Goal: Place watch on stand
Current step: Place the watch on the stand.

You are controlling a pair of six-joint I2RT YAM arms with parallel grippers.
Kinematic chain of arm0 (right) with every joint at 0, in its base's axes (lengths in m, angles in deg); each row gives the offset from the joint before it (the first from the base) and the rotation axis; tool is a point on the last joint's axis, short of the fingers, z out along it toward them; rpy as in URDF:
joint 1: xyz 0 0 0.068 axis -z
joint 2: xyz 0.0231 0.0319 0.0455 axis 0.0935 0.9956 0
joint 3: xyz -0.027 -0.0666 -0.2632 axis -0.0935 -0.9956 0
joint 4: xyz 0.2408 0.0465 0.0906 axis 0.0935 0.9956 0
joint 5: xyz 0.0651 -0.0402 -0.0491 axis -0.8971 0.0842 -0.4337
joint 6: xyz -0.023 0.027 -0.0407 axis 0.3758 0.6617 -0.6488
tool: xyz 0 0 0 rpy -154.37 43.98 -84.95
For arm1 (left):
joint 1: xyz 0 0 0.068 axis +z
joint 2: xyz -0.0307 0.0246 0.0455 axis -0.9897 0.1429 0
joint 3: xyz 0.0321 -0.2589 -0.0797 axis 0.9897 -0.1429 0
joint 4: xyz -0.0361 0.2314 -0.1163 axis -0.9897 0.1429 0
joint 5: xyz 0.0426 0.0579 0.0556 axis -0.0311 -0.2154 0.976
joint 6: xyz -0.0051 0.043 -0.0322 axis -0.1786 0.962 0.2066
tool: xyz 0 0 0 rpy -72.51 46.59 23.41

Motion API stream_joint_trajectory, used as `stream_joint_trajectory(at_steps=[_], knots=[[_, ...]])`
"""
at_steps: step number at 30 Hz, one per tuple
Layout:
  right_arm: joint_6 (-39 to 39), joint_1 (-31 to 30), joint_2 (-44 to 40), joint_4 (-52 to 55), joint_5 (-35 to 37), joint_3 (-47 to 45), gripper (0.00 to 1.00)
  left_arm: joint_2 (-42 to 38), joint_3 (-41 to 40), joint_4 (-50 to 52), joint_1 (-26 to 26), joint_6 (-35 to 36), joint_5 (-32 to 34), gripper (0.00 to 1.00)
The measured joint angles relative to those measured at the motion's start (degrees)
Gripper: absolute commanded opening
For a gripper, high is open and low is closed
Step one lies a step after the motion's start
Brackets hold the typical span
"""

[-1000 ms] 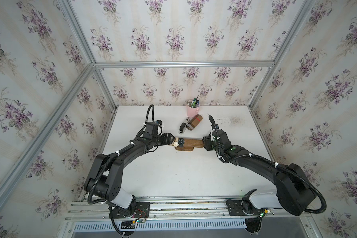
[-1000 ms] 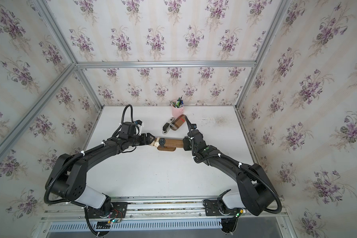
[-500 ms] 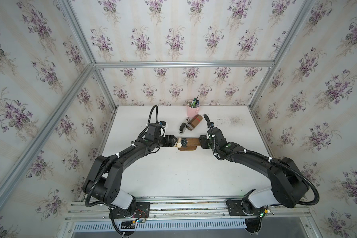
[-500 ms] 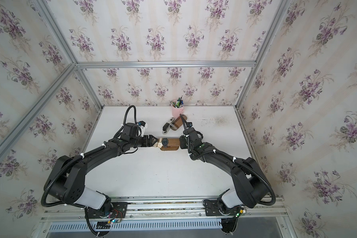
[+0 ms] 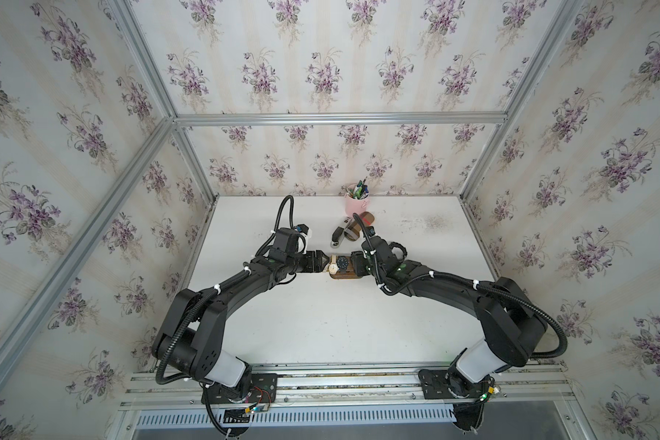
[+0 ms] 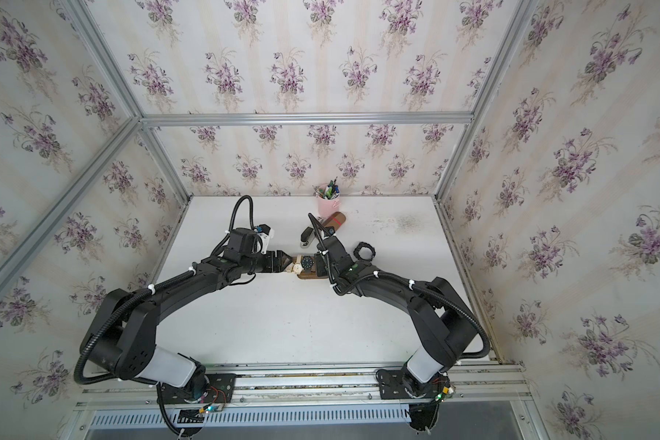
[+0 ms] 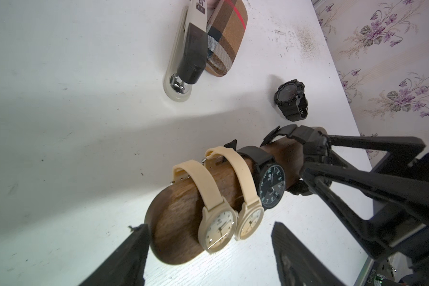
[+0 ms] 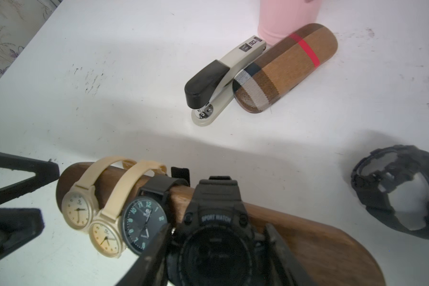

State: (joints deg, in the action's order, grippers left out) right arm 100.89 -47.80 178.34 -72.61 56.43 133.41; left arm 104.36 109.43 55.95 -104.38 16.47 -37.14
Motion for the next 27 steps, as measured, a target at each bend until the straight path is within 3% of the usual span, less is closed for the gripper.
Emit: stream_joint_trajectory(at_steps=[7, 15, 23, 27], knots=[[1.0, -0.7, 1.2, 0.8, 1.7, 1.0, 0.39, -1.0, -0.1, 0.0, 0.0, 0.0, 0.6, 0.79], [1.4, -0.9, 0.5, 0.9, 1.9, 0.9, 0.57, -2.2, -0.3, 0.0, 0.0, -0.2, 1.6, 0.8], [1.4, -0.9, -0.6, 0.8, 1.4, 0.8, 0.67, -3.4, -0.9, 0.1, 0.0, -0.2, 2.3, 0.81], [1.4, -0.9, -1.5, 0.9, 1.3, 0.6, 0.66, -4.2, -1.0, 0.2, 0.0, -0.2, 2.7, 0.81]])
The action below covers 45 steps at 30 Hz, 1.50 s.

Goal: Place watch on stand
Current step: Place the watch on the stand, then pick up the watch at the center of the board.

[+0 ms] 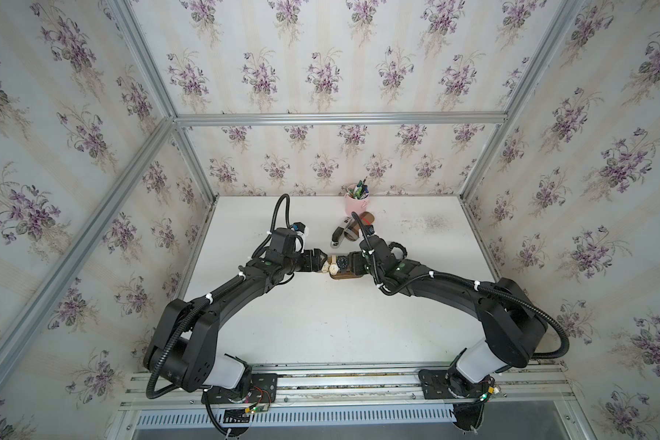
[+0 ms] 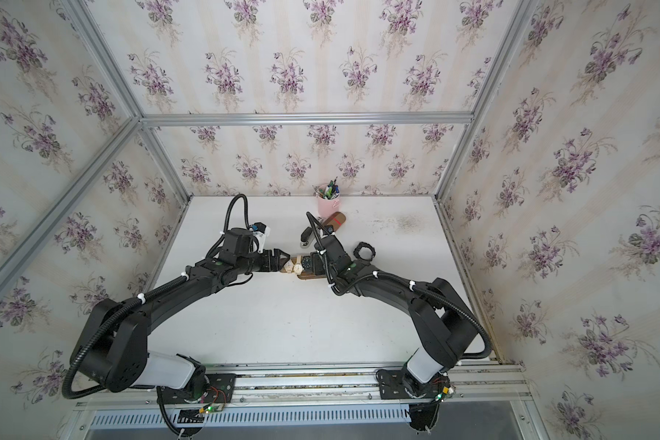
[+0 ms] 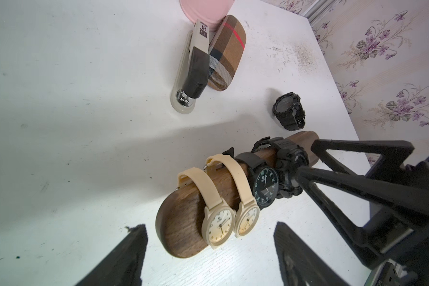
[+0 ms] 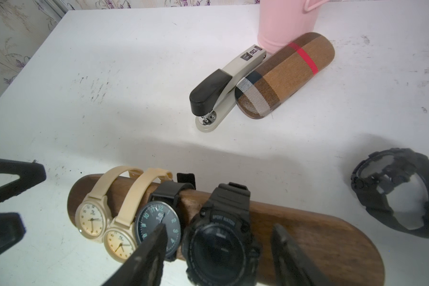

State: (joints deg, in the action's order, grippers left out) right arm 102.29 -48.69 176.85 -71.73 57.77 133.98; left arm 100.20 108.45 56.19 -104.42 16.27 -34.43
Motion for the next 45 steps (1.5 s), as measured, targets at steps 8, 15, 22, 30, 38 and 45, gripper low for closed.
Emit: stream_joint_trajectory(at_steps=[8, 15, 22, 30, 38, 45], knots=[[-1.9, 1.4, -6.9, 1.7, 2.4, -1.6, 0.63, -7.7, -4.1, 0.3, 0.1, -0.2, 3.3, 0.84], [-2.1, 12.7, -12.5, 2.6, 1.3, -6.8, 0.61, -19.5, -12.3, -0.2, 0.8, -0.8, 10.1, 0.88], [-1.4, 24.4, -11.8, 3.8, -3.1, -8.7, 0.58, -30.9, -17.3, -0.2, 1.9, -2.4, 14.4, 0.93], [0.8, 31.1, -2.0, 3.8, -8.5, -5.2, 0.5, -33.7, -19.2, -0.2, 2.0, -3.9, 15.9, 0.93], [1.2, 32.5, 8.1, 3.8, -11.0, 0.3, 0.42, -33.0, -19.8, -0.7, 2.1, -4.2, 13.8, 0.93], [1.4, 32.4, 13.1, 4.2, -11.6, 2.7, 0.33, -32.1, -19.8, -1.1, 2.1, -4.2, 12.1, 0.93]])
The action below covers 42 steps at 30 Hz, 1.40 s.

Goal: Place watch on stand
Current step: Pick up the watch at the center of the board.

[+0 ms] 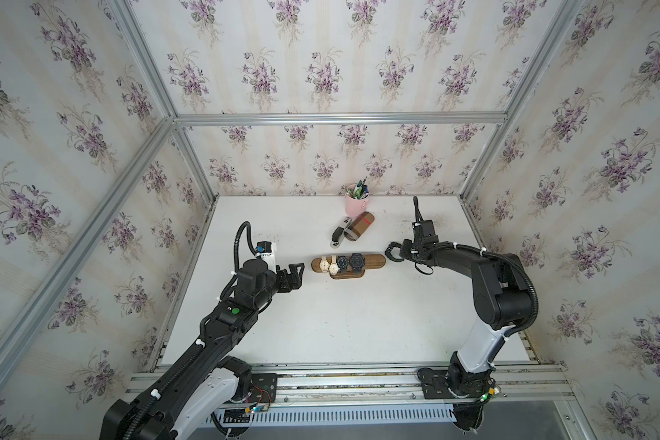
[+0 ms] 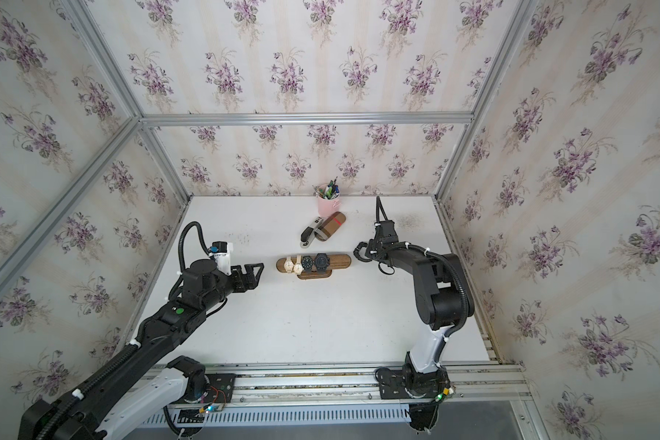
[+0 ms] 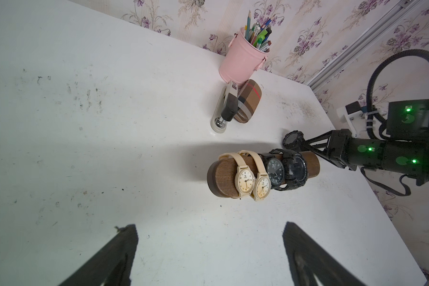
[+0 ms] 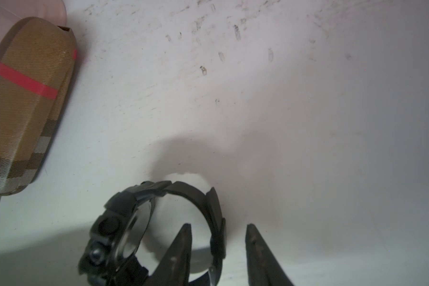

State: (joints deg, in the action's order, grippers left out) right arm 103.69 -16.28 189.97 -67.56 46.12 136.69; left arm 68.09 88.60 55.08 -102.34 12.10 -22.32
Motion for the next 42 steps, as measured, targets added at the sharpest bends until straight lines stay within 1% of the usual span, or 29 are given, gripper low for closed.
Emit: stream_joint_trajectory(at_steps=[4, 8, 12, 16, 21, 25, 28, 33, 36, 42], knots=[[0.0, 0.0, 1.6, 0.0, 0.3, 0.4, 0.22, 1.0, 0.0, -0.6, 0.0, 0.0, -0.2, 0.93], [0.0, 0.0, 2.4, 0.0, 0.4, 0.7, 0.16, 1.8, 0.0, -0.9, 0.0, 0.0, -0.5, 0.93], [-0.1, 0.0, 2.7, 0.0, 0.7, 0.8, 0.07, 2.1, 0.3, -1.2, 0.0, 0.0, -0.6, 0.93], [-0.1, 0.0, 1.4, -0.4, 0.7, -0.5, 0.01, 2.1, 0.7, -1.4, 0.0, 0.0, -0.7, 0.93], [-0.1, 0.0, -5.0, -1.7, -0.7, -4.3, 0.0, 2.3, 2.5, -0.8, 0.0, 0.0, -0.9, 0.92], [0.2, 0.0, -12.2, -4.3, -4.3, -8.2, 0.0, 3.6, 4.5, 0.5, -0.1, -0.9, -2.3, 0.87], [0.5, -0.5, -17.0, -5.9, -7.5, -10.3, 0.0, 4.7, 6.1, 0.8, -0.7, -2.2, -2.8, 0.87], [1.1, -2.3, -25.0, -7.9, -11.5, -13.5, 0.0, 5.4, 8.2, 0.9, -3.8, -3.8, -3.8, 0.87], [1.5, -4.0, -29.4, -9.0, -13.6, -15.2, 0.0, 6.1, 9.4, 0.7, -6.5, -4.8, -3.8, 0.86], [2.4, -9.7, -36.4, -13.4, -17.4, -18.2, 0.0, 10.3, 11.3, -1.7, -12.9, -6.9, -4.9, 0.86]])
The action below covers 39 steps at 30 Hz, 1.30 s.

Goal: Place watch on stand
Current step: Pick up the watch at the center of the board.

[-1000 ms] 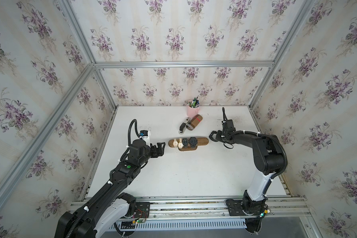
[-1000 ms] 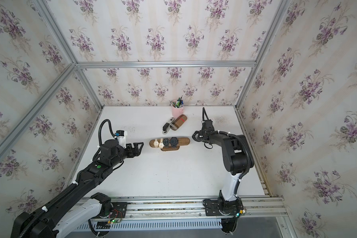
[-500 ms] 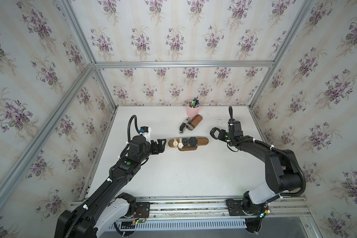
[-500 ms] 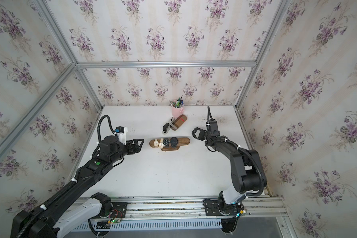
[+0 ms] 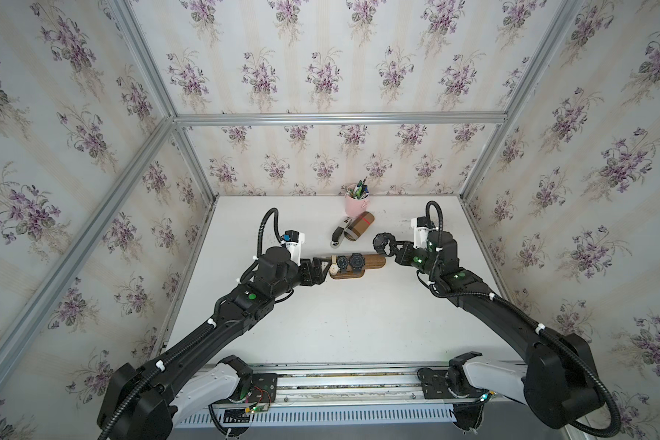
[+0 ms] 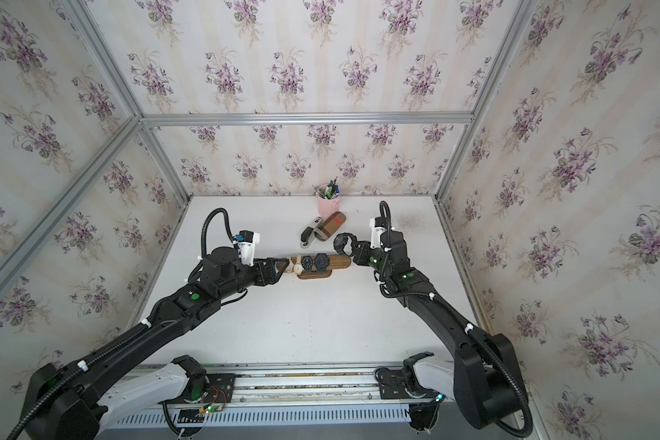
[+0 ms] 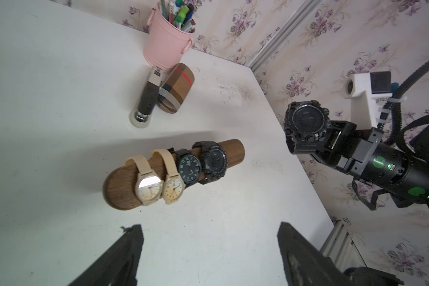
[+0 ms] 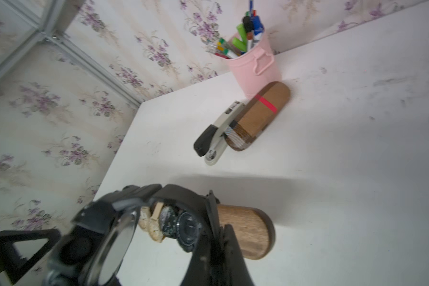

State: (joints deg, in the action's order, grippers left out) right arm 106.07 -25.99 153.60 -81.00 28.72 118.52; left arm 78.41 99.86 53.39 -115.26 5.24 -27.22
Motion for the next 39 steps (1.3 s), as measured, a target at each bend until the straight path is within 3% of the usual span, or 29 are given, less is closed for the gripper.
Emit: stream_joint_trajectory(at_steps=[14, 24, 35, 39], knots=[[0.9, -14.3, -3.6, -12.2, -2.8, -3.8, 0.0, 4.8, 1.6, -9.4, -5.3, -2.6, -4.7, 0.83], [1.9, -16.2, -4.5, -21.0, -4.4, -6.7, 0.0, 6.1, -0.5, -19.0, -6.7, -4.7, -9.9, 0.76], [1.8, -18.3, -5.6, -31.1, -6.3, -10.9, 0.0, 9.7, 0.5, -26.3, -9.4, -5.8, -15.2, 0.56], [1.7, -18.7, -5.9, -33.4, -6.6, -11.4, 0.0, 10.6, 0.8, -27.8, -9.8, -6.0, -16.5, 0.41]])
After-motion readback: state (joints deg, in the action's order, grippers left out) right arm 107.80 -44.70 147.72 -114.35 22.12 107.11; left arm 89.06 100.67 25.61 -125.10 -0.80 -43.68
